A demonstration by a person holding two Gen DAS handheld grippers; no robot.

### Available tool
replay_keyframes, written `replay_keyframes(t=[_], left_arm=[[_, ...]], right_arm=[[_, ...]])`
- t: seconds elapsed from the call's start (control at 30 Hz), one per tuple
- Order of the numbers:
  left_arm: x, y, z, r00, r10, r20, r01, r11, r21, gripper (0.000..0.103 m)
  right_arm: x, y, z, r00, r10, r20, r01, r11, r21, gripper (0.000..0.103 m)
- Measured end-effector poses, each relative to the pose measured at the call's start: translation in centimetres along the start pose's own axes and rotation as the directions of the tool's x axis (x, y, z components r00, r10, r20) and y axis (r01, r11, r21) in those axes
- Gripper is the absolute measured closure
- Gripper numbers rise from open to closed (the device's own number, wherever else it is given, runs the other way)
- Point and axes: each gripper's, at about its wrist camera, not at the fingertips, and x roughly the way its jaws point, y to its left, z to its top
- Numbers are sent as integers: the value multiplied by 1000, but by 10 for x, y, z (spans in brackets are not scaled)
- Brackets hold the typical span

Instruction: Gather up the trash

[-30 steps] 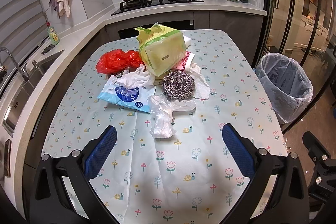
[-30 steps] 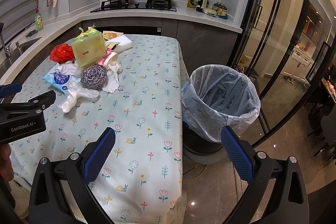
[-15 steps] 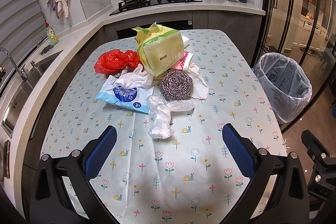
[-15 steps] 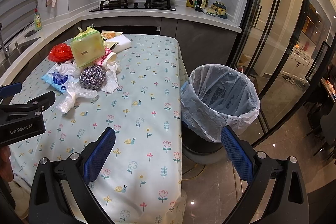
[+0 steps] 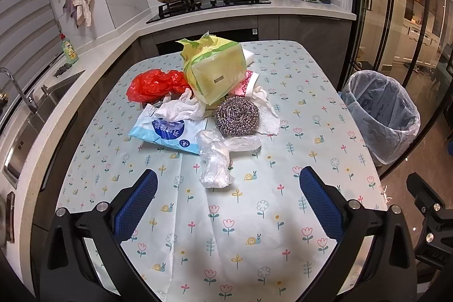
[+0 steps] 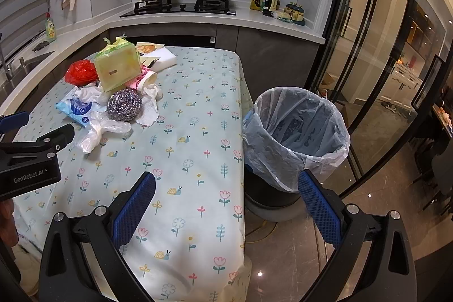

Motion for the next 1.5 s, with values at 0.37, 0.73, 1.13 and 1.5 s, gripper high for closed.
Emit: replay_keyframes(t=[0.37, 0.73, 1.13, 1.5], left_arm=[[0, 0, -1, 1000, -1, 1, 1, 1000, 1, 7], [0, -1, -1, 1000, -3, 2, 3, 1000, 0, 7], [0, -1, 3, 1000, -22, 2, 22, 1000, 1, 7], [-3, -3, 2, 999, -42, 29, 42, 999, 20, 7]], right_arm=[[-1, 0, 0, 1000, 0, -1, 0, 1000, 1, 7], [2, -3, 3, 1000, -10, -1, 10, 1000, 2, 7], [0, -5, 6, 999, -44, 15, 44, 999, 19, 7], [0, -6, 6, 999, -39, 21, 38, 999, 32, 7]])
